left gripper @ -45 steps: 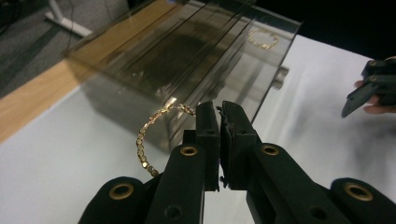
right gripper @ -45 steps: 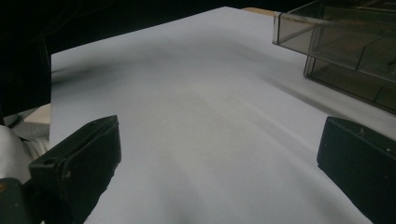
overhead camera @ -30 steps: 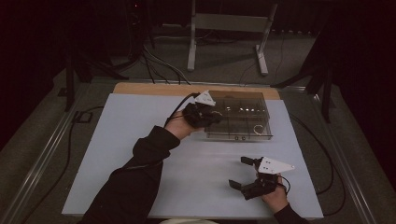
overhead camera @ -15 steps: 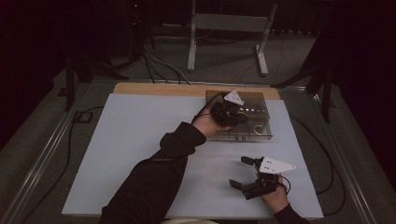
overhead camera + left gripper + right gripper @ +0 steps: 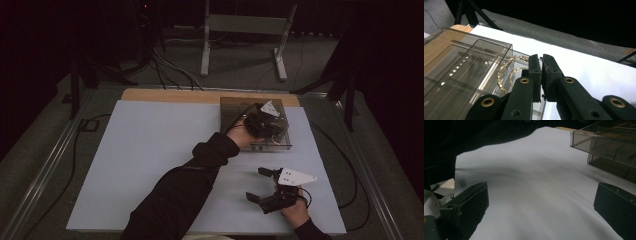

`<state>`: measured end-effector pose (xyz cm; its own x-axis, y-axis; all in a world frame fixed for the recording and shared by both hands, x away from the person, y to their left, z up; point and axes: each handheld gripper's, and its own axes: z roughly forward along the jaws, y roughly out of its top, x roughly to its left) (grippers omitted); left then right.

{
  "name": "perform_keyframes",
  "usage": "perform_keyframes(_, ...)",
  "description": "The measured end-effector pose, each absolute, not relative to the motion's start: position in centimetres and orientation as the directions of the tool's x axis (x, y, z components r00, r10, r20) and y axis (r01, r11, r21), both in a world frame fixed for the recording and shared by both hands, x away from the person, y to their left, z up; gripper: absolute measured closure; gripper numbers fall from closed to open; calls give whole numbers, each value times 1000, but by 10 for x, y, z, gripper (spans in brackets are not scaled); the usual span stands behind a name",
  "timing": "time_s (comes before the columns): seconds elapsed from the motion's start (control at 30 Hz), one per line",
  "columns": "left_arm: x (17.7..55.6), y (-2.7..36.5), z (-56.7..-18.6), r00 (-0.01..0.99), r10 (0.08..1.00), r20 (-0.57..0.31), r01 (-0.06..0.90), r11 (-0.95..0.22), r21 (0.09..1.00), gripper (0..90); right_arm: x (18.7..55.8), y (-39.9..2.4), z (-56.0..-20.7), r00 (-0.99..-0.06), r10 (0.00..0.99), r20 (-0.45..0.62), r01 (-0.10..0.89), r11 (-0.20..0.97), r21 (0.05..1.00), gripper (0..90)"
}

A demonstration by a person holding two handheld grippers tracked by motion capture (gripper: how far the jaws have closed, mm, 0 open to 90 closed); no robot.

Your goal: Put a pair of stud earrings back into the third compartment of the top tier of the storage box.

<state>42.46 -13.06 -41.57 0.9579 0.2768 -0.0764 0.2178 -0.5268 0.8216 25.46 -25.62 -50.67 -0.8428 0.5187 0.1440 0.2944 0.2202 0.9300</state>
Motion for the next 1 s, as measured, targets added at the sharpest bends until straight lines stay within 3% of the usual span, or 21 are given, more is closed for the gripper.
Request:
perform_keyframes(0.03, 426, -132, -418, 957, 279, -78, 220, -524, 822, 751, 255, -256, -507, -844, 517, 143, 293, 221, 930, 0)
perform_keyframes(0.07, 426, -132, -419, 957, 278, -83, 224, -525, 821, 751, 255, -256, -507, -844, 517, 143, 293, 221, 930, 0)
perform_keyframes(0.1, 425, -129, -419, 954, 285, -88, 231, -517, 824, 665, 254, -257, -507, -844, 517, 143, 293, 222, 930, 0)
perform_keyframes(0.33, 420, -104, -408, 944, 300, -133, 267, -466, 844, 420, 254, -255, -507, -845, 515, 143, 295, 226, 928, 0)
perform_keyframes(0.57, 407, -47, -398, 917, 381, -119, 288, -425, 858, 176, 254, -256, -507, -841, 523, 139, 296, 230, 927, 0)
perform_keyframes(1.0, 387, 64, -406, 871, 454, -186, 356, -324, 877, 61, 255, -251, -509, -841, 523, 136, 301, 245, 921, 0)
